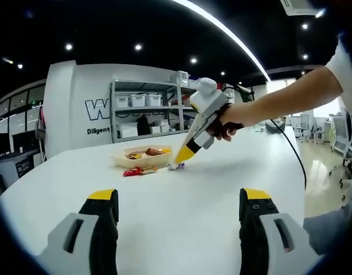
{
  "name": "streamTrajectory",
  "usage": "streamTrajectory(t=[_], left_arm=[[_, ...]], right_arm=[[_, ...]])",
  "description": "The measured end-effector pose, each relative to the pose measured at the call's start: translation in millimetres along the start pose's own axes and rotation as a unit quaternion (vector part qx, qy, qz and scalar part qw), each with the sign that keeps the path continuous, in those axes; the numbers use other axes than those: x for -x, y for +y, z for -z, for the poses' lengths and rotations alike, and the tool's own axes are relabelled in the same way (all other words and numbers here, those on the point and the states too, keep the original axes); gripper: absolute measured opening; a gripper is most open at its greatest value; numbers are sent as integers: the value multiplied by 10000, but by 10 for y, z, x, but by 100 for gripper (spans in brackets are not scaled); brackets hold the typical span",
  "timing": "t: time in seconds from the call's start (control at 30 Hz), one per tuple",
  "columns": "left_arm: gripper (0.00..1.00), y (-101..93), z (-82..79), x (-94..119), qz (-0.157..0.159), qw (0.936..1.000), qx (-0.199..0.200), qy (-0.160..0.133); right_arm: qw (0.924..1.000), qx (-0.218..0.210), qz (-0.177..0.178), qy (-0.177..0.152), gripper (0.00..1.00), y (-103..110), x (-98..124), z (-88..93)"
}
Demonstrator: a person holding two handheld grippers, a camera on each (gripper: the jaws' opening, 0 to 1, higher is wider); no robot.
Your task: Place the target food into the container with the food tongs after gripping and lifting it, then release it inside without dropping or visibly crushing the food.
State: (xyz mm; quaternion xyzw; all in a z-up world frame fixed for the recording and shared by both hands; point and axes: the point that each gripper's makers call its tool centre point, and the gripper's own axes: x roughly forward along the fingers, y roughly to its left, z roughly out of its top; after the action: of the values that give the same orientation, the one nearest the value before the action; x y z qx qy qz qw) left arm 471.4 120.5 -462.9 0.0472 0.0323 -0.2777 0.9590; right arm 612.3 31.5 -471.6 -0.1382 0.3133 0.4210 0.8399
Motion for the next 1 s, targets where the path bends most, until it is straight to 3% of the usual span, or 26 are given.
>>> streamTrajectory(t=[0.27, 0.5, 0.73, 1.0], left_arm=[[86, 5, -4, 3, 12, 10000, 0, -18], [85, -5, -8, 11, 3, 10000, -39, -27], [85, -3, -9, 10, -7, 10000, -30, -16], [85, 30, 0, -4, -11, 10000, -32, -19]], right_arm=[[9993, -75, 57, -364, 13, -184, 192, -369], [9980, -123, 335, -513, 13, -351, 219, -491], [9979, -202, 449, -423, 13, -568, -19, -497], [9986, -182, 467, -181, 14, -592, -264, -391]])
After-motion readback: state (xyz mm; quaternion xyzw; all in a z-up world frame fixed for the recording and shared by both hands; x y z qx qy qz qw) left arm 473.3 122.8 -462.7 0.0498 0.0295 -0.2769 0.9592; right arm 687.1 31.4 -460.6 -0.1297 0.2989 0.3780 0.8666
